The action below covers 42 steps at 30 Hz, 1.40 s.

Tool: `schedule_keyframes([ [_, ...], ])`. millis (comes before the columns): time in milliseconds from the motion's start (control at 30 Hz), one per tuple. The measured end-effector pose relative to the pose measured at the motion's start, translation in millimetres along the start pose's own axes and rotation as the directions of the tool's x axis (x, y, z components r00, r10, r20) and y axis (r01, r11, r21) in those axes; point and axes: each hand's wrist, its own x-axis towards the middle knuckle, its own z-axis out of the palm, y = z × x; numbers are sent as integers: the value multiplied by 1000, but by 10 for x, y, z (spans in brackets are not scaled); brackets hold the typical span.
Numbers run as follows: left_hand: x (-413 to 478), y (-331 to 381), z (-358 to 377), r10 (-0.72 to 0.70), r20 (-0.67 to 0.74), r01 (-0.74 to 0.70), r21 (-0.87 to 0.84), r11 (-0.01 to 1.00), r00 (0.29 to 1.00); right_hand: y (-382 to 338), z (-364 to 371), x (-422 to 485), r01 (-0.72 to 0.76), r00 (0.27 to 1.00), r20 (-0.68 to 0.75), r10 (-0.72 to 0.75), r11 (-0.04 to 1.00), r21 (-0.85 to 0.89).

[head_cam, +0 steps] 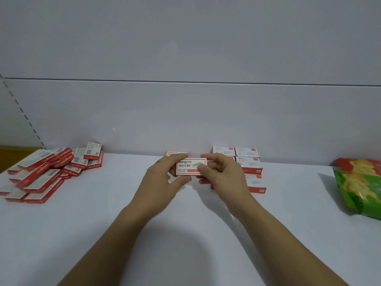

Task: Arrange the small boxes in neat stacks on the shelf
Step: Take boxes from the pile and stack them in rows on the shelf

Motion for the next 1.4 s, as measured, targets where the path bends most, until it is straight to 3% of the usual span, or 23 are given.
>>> schedule_keyframes([
  [167,104,-25,-156,-14,127,-24,293,956,992,52,45,28,-10,1000,25,12,997,-80],
  [467,361,-444,-706,-169,111,106,430,897,979,35,327,237,78,995,85,-45,894,-442],
  [633,592,-741,-842,-239,142,119,568,815,961,-16,474,377,69,998,36,-58,860,-505],
  [900,871,-1037,-650,-225,197,87,538,839,954,10,627,487,2,996,-74,-48,855,-519],
  [1100,885,-1071,-589,-177,187,43,563,826,966,3,731,536,6,995,-82,-65,814,-581],
  [1400,949,-1014,-515,-168,182,22,614,789,969,13,826,680,1,999,-22,-34,560,-829],
])
